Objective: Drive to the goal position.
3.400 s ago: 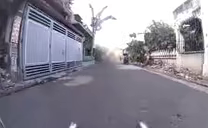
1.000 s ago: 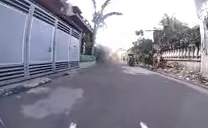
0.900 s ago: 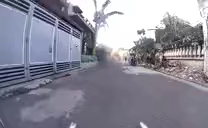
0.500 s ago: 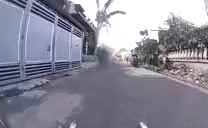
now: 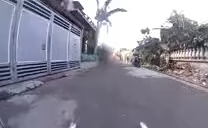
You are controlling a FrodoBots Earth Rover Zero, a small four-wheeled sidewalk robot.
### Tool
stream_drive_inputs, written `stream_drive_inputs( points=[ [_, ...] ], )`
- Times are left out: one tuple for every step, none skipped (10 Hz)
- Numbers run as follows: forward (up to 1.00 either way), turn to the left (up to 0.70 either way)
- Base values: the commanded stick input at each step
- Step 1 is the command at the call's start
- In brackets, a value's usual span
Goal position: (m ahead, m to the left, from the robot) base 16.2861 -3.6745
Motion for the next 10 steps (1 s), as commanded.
stream_drive_inputs(
  points=[
    [0.70,0.00],
    [0.70,0.00],
    [0.70,0.00],
    [0.70,0.00],
    [0.70,0.00],
    [0.70,0.00],
    [0.70,0.00],
    [0.70,0.00],
    [0.70,0.00],
    [0.70,0.00]
  ],
)
